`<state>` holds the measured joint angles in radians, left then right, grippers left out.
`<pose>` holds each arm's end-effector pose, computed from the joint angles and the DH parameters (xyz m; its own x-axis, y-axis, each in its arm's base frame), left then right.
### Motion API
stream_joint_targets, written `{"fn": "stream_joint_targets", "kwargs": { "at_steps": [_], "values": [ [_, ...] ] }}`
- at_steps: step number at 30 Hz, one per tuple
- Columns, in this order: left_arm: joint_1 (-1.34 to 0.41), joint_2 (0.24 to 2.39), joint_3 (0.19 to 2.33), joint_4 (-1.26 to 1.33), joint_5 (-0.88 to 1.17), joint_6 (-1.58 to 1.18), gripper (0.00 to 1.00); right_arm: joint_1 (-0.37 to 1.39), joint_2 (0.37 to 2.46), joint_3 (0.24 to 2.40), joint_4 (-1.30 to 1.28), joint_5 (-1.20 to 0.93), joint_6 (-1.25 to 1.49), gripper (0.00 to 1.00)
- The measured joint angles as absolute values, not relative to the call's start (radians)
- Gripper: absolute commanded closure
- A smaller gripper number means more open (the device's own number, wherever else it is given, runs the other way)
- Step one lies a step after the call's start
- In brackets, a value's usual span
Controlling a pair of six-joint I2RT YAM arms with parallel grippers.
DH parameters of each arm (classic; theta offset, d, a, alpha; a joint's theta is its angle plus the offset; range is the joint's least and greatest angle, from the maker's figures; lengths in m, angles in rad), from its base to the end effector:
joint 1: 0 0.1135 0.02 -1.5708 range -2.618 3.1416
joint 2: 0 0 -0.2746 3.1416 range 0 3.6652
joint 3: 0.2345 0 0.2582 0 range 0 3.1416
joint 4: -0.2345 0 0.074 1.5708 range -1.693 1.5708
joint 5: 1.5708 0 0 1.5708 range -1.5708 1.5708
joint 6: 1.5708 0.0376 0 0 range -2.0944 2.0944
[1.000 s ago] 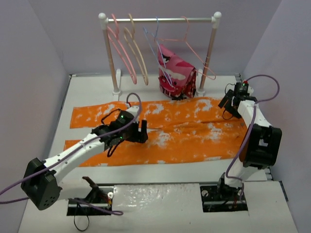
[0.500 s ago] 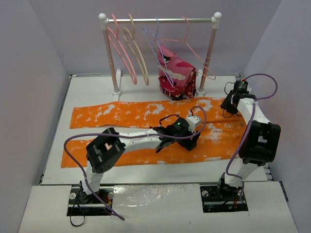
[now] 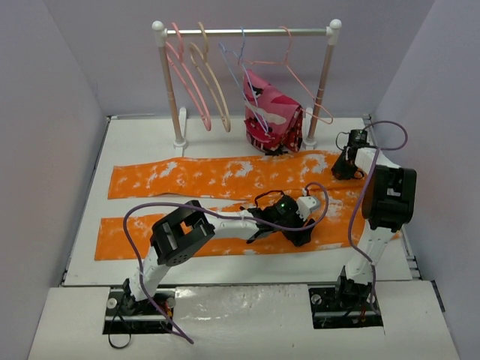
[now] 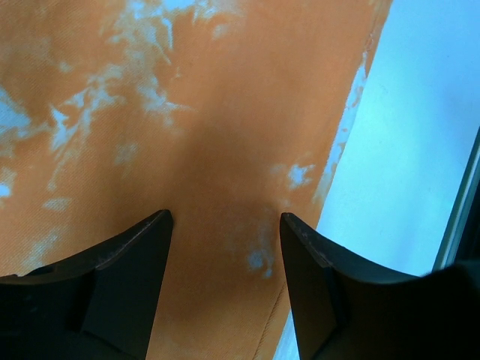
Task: Place the trousers on the hanger
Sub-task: Flatten out the trousers at the center of the board.
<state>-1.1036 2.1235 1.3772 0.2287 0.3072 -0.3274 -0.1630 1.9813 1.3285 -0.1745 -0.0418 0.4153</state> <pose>0.2082 -0.4379 0.1664 -0.5227 0.3557 -0.7747 0.8462 0.3264 -0.4211 0.4354 -0.0700 0.1783 -0.6104 0.5089 -0.6069 0.4159 0.8581 0.3012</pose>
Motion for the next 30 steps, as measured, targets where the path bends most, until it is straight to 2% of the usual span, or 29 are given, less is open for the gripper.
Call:
{"fn": "stream_joint_targets", "kwargs": {
  "at_steps": [15, 21, 25, 30],
  "values": [
    [-1.173, 2.098, 1.267, 0.364, 0.351, -0.288, 0.49, -0.162, 2.119, 1.500, -0.149, -0.041, 0.416, 0.75],
    [-1.188, 2.095, 1.268, 0.359, 0.351, -0.272, 0.43, -0.157, 2.125, 1.513, -0.149, -0.030, 0.416, 0.70],
    [-1.186, 2.080, 1.300, 0.268, 0.340, -0.269, 0.36, -0.155, 2.095, 1.494, -0.156, -0.007, 0.414, 0.59],
    [-1.157, 2.036, 1.331, 0.092, 0.293, -0.286, 0.33, -0.156, 1.957, 1.441, -0.207, 0.056, 0.418, 0.43]
  ]
}}
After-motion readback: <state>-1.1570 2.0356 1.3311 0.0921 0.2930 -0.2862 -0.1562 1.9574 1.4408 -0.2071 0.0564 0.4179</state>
